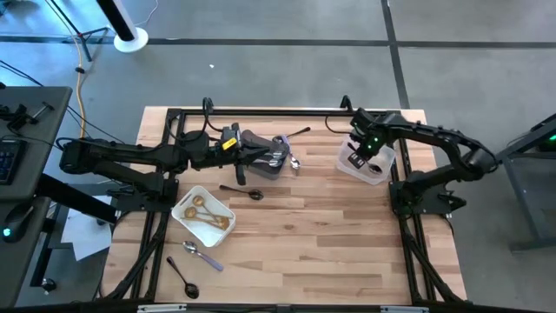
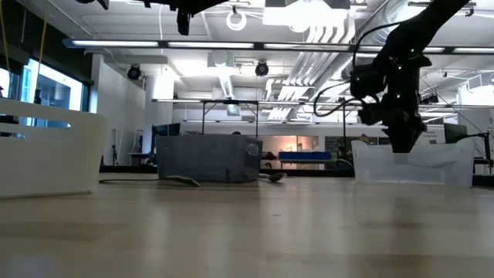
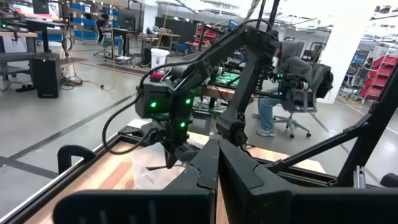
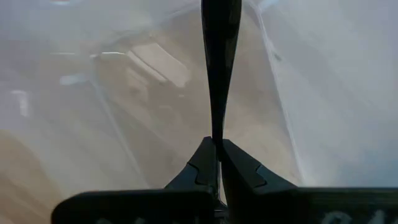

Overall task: Sort silverware by color (type)
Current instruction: Put the top right black spoon into the transparent bin, then put the center black spoon into the transparent bin

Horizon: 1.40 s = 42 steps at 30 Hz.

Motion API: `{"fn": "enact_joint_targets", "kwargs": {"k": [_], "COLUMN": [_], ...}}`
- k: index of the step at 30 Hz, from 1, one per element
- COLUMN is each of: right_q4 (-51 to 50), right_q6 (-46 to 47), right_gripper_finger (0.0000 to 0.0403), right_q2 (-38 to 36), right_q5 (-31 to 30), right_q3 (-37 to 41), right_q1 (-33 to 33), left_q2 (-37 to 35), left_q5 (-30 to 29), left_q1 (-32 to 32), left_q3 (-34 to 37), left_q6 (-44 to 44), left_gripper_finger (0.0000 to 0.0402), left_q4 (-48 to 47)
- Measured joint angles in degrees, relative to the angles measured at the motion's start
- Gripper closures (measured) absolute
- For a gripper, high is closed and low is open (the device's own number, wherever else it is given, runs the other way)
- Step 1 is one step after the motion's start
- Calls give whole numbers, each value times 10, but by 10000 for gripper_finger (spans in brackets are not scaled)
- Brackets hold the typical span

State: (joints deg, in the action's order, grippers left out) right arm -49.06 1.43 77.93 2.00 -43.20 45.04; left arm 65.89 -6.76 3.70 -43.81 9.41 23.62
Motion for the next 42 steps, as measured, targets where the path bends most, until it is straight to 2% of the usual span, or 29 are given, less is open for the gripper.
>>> {"fn": "enact_joint_targets", "kwargs": {"k": [6, 12, 32, 35, 42], "right_q4": [17, 39, 48, 47, 45], "right_q6": [0, 2, 28, 29, 31], "right_gripper_finger": [403, 403, 402, 387, 307], "right_q2": [63, 96, 104, 104, 104], "right_q5": [0, -1, -8, -7, -12], "right_q3": [0, -1, -1, -1, -1], "right_q1": [-1, -1, -1, -1, 0], "left_q2": [0, 0, 0, 0, 0], "left_q5": [0, 0, 0, 0, 0], "left_q1": [0, 0, 0, 0, 0], "left_q3": [0, 0, 0, 0, 0], "left_q6": [0, 0, -1, -1, 0], "left_gripper_finger": [401, 401, 401, 401, 401], "left_q4": [0, 0, -1, -1, -1]}}
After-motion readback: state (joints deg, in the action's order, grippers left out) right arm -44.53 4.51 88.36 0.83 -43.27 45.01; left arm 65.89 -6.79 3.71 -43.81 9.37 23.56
